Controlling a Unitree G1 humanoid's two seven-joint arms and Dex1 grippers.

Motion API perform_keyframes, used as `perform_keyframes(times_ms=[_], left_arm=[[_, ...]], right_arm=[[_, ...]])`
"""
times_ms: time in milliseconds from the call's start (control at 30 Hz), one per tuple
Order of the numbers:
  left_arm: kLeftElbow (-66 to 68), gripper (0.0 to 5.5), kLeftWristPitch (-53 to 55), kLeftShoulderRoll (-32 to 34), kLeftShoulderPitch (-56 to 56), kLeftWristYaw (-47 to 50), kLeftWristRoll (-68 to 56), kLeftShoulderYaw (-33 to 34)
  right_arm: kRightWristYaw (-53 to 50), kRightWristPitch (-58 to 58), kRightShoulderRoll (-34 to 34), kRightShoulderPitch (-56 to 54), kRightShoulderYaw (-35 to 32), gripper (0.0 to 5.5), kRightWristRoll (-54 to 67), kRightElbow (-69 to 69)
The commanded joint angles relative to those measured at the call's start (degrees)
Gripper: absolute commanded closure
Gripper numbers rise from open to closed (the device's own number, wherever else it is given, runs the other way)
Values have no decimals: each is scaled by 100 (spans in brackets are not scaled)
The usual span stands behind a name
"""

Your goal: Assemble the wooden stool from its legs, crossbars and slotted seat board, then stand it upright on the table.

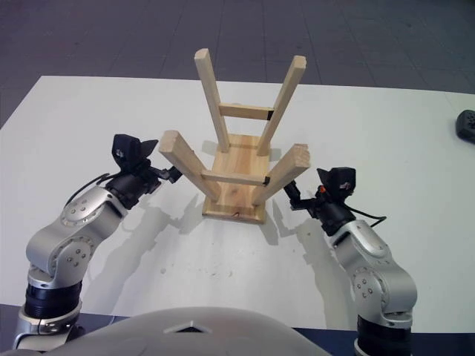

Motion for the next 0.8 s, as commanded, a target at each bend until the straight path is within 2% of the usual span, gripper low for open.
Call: perform_keyframes(times_ms=[33,167,400,500,633,733,800], left_arm=[[-87,11,142,-215,-15,73,123,-112],[-115,11,158,-258,-18,-19,242,-192],[377,11,1,-306,-387,-24,656,45],[349,11,-125,-426,-394,201,789,435],[-511,11,-87,-736,-38,800,842,956],[-1193,11,116,-934,304,1219,976,1020],[-1351,11,194,-916,499,1298,1207,732]], right_arm=[[-759,651,172,-630,32,10,-175,-159],[-934,841,266,-1013,102,10,-262,-76],[-876,485,259,-1286,122,10,-785,435],[-993,-110,91,-1198,-332,10,-1303,781],[-1214,-669,185,-644,-922,10,-1784,405],[-1424,-830,393,-27,-1308,10,-2044,-44],[-1570,-647,602,116,-1318,10,-2076,-285]])
